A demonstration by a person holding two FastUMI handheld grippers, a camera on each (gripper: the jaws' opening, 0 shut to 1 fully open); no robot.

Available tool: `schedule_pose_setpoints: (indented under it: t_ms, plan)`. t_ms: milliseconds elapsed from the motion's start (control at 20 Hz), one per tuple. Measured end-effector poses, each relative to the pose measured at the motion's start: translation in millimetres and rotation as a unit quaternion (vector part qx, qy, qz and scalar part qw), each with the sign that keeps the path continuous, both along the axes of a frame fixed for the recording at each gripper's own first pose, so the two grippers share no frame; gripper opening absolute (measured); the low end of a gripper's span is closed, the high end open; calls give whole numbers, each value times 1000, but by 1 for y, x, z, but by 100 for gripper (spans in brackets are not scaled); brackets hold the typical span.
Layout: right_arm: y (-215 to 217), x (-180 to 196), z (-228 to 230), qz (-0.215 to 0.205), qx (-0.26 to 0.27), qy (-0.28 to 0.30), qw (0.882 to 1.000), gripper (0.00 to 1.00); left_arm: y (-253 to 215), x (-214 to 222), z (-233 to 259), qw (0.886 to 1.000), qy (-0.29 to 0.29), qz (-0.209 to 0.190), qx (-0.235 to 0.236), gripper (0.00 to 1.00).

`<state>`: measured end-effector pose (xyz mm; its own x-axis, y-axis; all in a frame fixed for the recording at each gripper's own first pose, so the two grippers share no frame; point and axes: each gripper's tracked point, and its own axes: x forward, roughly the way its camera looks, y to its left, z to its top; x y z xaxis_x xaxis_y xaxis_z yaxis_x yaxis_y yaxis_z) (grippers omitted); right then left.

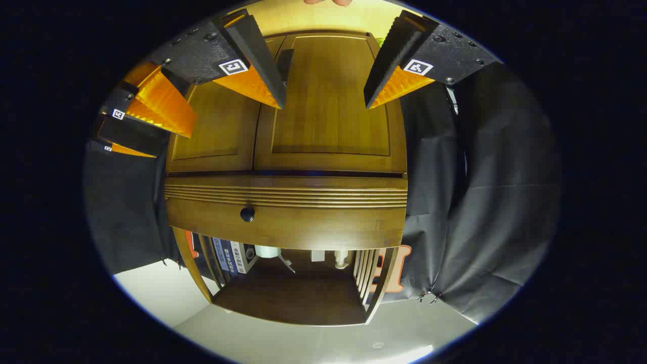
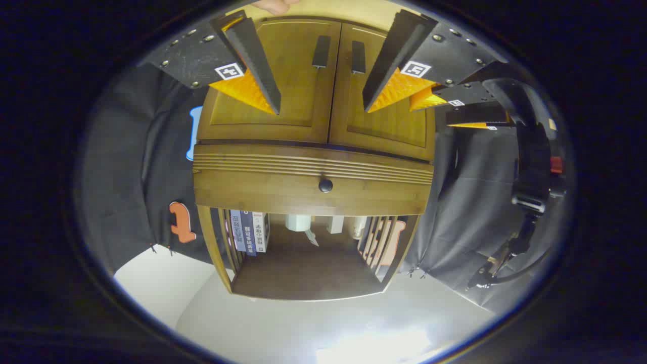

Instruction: Open the right door of the double-door shoe cabinet with the right hand, and open the left door with the left hand.

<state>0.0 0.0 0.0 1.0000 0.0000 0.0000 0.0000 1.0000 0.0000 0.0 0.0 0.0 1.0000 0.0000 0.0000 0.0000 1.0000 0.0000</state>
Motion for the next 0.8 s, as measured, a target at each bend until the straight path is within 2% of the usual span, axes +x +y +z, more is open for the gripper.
schedule_pose_setpoints:
  t_ms: [100, 150, 250, 300, 350, 450, 550, 650, 700, 750, 800]
  plan:
    - [-3, -1, -1, -2, 3, -1, 1000, 97, -2, -3, 4, 1000, -3, -1, -3, 92]
    - [-4, -2, -1, -2, 5, 0, 1000, 96, -2, -5, 5, 1000, -5, -1, -4, 96]
    - [-7, -3, -3, -5, 9, 3, 1000, 96, -3, -7, 8, 1000, -10, 0, -3, 96]
    - [-10, -4, -4, -7, 10, 4, 1000, 96, -3, -9, 11, 1000, -13, 1, -2, 92]
    - [-12, -3, -5, -9, 11, 5, 1000, 97, -3, -11, 12, 1000, -17, 2, -2, 96]
    - [-17, -2, -8, -12, 14, 8, 1000, 96, -4, -14, 15, 1000, -21, 3, -2, 92]
    - [-20, -1, -13, -16, 16, 14, 1000, 97, -4, -15, 18, 1000, -25, 6, -3, 96]
    - [-21, 3, -18, -17, 16, 21, 1000, 97, -3, -17, 17, 1000, -25, 10, -4, 96]
    - [-23, 5, -23, -17, 16, 26, 999, 97, -1, -17, 16, 1000, -23, 13, -4, 92]
    - [-25, 8, -27, -18, 18, 31, 999, 96, 1, -18, 15, 1000, -22, 17, -5, 96]
    - [-26, 11, -32, -20, 18, 37, 999, 97, 4, -18, 16, 1000, -22, 22, -5, 92]
